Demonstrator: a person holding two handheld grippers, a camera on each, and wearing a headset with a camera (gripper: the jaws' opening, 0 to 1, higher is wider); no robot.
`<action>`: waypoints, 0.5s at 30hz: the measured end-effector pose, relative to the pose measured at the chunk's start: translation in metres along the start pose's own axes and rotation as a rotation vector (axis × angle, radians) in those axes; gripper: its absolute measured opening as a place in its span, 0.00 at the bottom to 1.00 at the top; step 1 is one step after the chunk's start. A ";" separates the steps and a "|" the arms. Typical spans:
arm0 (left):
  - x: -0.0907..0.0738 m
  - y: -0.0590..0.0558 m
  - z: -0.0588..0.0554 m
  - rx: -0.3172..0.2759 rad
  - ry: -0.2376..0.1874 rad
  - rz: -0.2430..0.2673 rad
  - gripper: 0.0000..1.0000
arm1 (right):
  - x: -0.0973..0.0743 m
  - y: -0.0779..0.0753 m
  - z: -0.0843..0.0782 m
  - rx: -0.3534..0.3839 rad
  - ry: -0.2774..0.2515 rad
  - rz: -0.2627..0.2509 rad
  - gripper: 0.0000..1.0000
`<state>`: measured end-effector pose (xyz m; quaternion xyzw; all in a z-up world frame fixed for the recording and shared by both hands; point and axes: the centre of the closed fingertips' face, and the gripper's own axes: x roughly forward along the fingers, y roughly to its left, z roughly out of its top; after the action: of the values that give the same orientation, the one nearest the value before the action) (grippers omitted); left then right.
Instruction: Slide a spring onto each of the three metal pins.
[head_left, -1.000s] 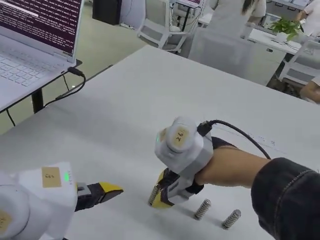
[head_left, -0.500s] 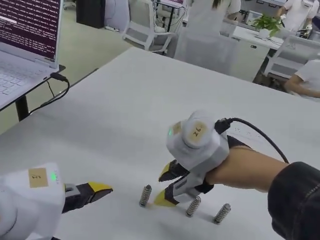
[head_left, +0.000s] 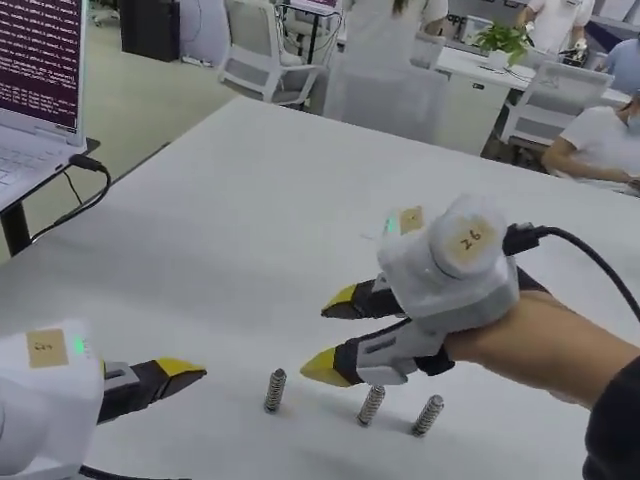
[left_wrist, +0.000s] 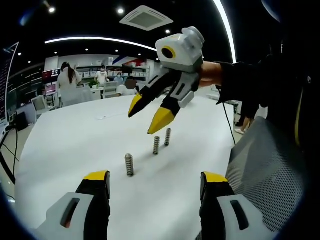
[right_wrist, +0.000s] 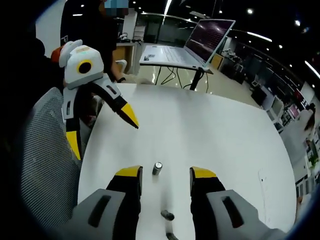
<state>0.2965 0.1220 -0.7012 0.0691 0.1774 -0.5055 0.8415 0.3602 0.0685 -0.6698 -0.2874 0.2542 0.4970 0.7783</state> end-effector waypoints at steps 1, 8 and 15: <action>0.000 0.001 0.000 -0.001 0.000 0.000 0.70 | -0.003 0.000 0.001 0.006 -0.015 -0.010 0.37; 0.005 0.004 0.005 0.004 -0.004 -0.003 0.70 | -0.033 -0.006 -0.005 0.094 -0.114 -0.092 0.38; 0.009 0.005 0.007 0.010 0.003 -0.010 0.70 | -0.069 -0.013 -0.034 0.156 -0.170 -0.173 0.41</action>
<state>0.3062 0.1147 -0.6979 0.0729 0.1764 -0.5105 0.8385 0.3426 -0.0031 -0.6443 -0.2038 0.1996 0.4294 0.8569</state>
